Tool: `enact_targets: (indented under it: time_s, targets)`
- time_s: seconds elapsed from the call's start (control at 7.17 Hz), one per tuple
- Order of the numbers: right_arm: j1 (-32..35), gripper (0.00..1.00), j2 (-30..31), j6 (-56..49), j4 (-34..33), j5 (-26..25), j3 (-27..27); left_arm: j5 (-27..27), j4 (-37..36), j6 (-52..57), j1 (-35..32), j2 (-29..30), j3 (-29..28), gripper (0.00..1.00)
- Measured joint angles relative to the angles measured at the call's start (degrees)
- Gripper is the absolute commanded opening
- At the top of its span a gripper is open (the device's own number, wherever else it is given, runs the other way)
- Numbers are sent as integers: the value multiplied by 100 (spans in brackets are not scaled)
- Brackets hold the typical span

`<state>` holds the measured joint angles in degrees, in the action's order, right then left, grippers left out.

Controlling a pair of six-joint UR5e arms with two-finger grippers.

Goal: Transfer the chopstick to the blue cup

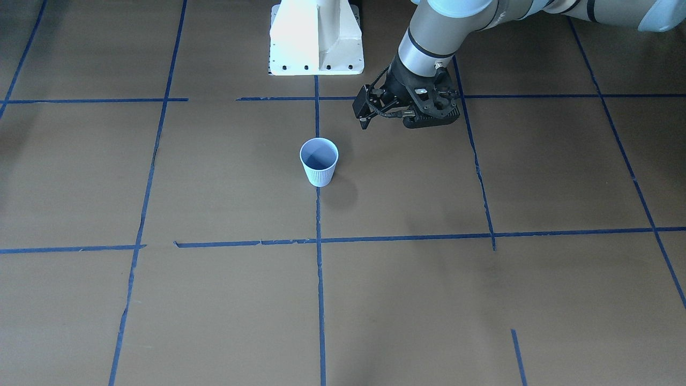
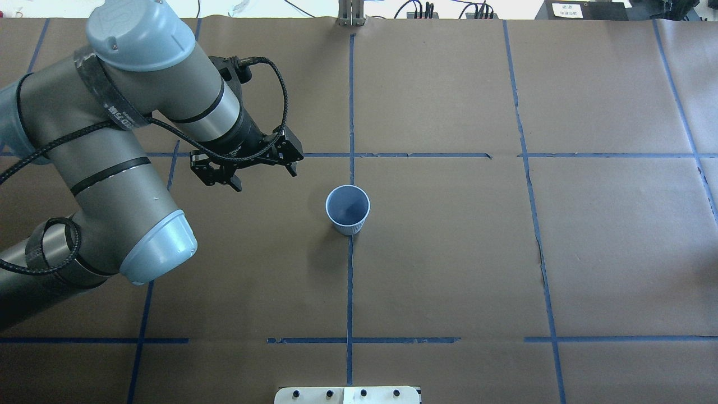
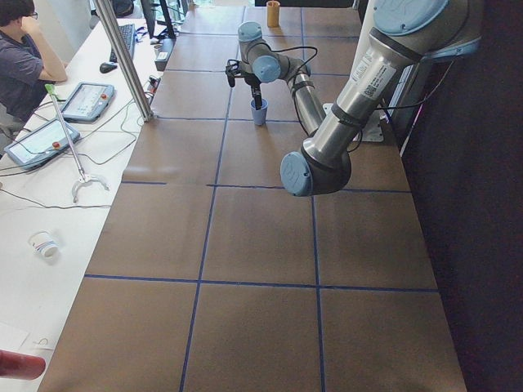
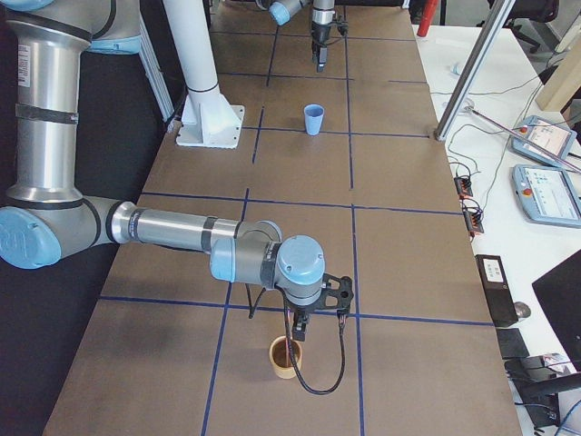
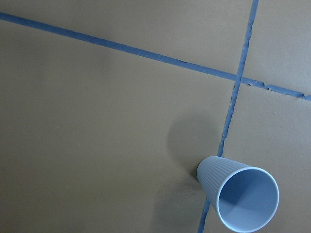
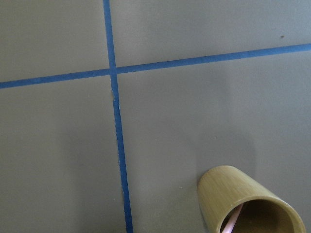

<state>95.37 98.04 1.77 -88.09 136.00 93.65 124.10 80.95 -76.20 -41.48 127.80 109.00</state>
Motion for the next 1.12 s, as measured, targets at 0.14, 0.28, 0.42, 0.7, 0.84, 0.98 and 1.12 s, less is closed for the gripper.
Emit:
enact_targets:
  time_s: [0.14, 0.28, 0.42, 0.7, 0.84, 0.98, 1.12]
  targets:
    - [-95, 99, 6, 88, -4, 3, -114, 0, 0, 0, 0, 0, 37, 100]
    - [-143, 99, 31, 149, -5, -4, -227, 0, 0, 0, -3, 0, 86, 100]
    - [-160, 99, 77, 172, -4, -23, -307, 0, -2, 0, -6, -1, 147, 100]
    - [-164, 99, 134, 182, 0, -56, -358, 0, -8, 0, -11, -1, 274, 100]
    - [-163, 99, 147, 182, 2, -64, -360, 0, -8, 0, -23, -1, 304, 100]
    - [-158, 99, 186, 176, 2, -72, -351, 2, -9, 0, -34, -1, 317, 100]
    - [-145, 99, 277, 158, 7, -87, -317, 5, -9, 0, -39, -1, 324, 100]
